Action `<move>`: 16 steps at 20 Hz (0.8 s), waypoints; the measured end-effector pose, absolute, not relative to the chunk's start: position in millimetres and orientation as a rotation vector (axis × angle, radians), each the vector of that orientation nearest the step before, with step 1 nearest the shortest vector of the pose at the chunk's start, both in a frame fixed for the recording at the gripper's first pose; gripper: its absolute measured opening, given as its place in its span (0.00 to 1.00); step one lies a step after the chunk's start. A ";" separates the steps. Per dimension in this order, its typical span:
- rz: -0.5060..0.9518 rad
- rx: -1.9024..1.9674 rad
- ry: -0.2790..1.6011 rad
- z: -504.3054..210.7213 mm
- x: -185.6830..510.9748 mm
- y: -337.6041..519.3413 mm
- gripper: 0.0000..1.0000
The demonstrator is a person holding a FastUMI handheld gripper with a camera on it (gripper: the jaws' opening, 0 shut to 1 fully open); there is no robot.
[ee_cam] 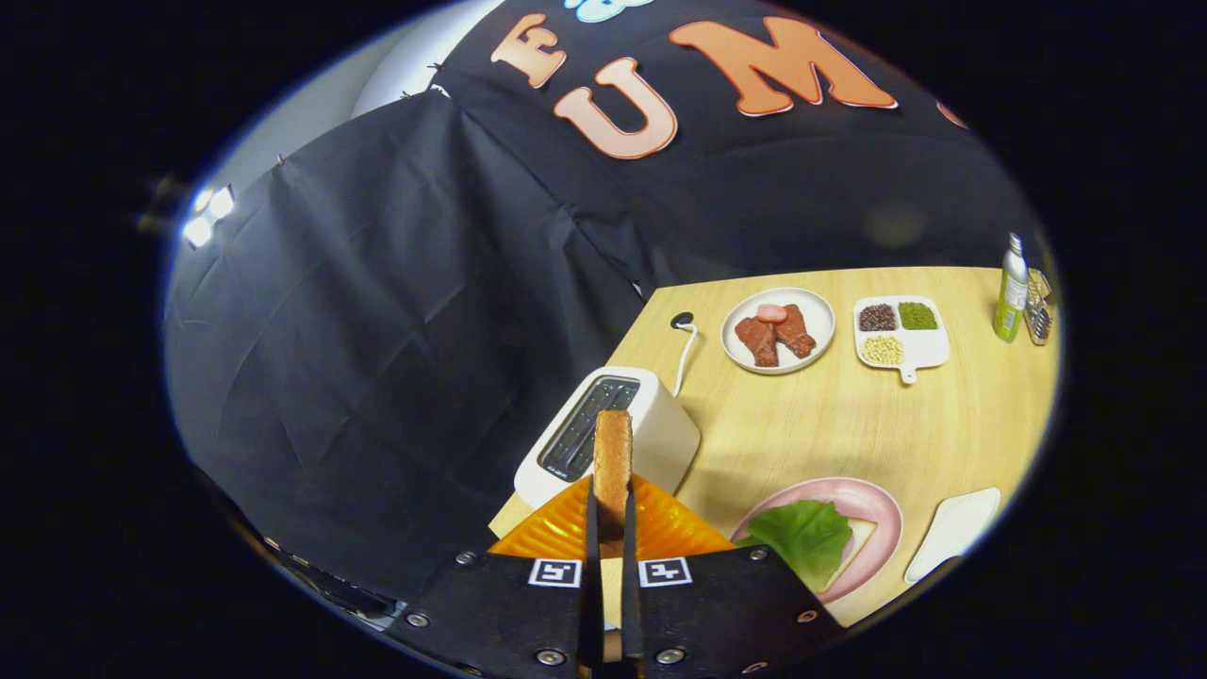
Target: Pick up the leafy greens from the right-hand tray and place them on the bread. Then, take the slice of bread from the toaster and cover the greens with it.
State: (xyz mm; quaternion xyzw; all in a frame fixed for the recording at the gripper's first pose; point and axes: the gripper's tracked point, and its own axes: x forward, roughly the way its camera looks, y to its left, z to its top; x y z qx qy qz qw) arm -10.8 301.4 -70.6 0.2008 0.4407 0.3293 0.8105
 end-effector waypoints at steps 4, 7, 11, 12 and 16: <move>0.682 0.442 0.958 -93.0 -23.1 271.2 0.08; 0.671 0.454 0.974 -109.6 -29.9 255.2 0.08; 0.662 0.440 1.005 -143.4 -40.4 238.9 0.08; 0.662 0.445 1.016 -150.9 -43.1 236.2 0.08; 0.651 0.469 1.051 -180.9 -47.2 225.2 0.08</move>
